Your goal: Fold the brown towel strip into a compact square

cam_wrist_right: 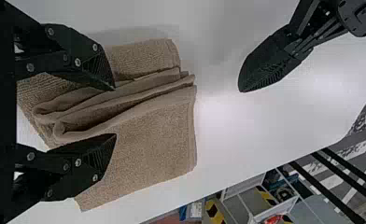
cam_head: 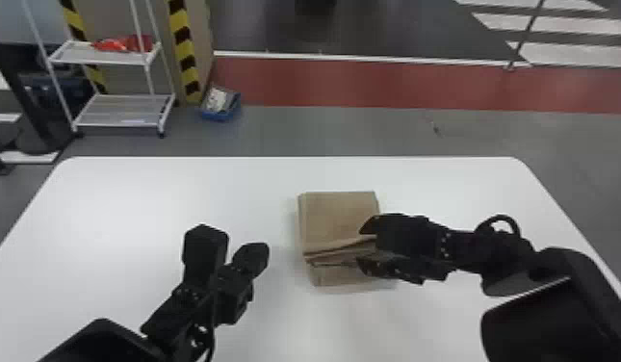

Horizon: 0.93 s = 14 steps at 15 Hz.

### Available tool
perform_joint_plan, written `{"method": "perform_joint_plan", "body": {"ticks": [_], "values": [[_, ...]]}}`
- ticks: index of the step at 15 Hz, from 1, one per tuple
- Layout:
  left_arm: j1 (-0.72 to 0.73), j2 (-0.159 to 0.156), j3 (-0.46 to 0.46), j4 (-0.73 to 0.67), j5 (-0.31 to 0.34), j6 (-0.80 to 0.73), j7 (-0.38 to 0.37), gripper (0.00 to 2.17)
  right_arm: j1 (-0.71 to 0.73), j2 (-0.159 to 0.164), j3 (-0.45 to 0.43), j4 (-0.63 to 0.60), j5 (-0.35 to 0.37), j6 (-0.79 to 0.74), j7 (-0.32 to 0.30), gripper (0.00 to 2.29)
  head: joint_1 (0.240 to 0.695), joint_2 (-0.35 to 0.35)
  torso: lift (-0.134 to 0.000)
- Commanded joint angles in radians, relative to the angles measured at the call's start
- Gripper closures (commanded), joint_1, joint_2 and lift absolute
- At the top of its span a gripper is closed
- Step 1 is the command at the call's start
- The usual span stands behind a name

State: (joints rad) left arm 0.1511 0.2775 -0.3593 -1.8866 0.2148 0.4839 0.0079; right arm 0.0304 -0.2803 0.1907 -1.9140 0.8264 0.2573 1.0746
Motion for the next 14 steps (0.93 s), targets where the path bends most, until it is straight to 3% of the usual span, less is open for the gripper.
{"method": "perform_joint_plan", "body": {"ticks": [1, 6, 14], "values": [[0.001, 0.0, -0.001, -0.003, 0.0, 0.0, -0.002, 2.06, -0.017, 0.006, 0.003, 0.013, 0.0, 0.003, 0.001, 0.65, 0.695, -0.065, -0.124], [0.001, 0.002, 0.0, -0.003, 0.0, 0.003, 0.0, 2.06, -0.015, 0.013, 0.009, 0.012, -0.021, 0.034, 0.045, 0.65, 0.695, -0.061, -0.124], [0.004, 0.002, -0.003, -0.005, -0.002, 0.003, 0.0, 2.06, -0.055, 0.041, 0.021, 0.095, -0.012, 0.034, 0.042, 0.65, 0.695, -0.058, -0.124]]}}
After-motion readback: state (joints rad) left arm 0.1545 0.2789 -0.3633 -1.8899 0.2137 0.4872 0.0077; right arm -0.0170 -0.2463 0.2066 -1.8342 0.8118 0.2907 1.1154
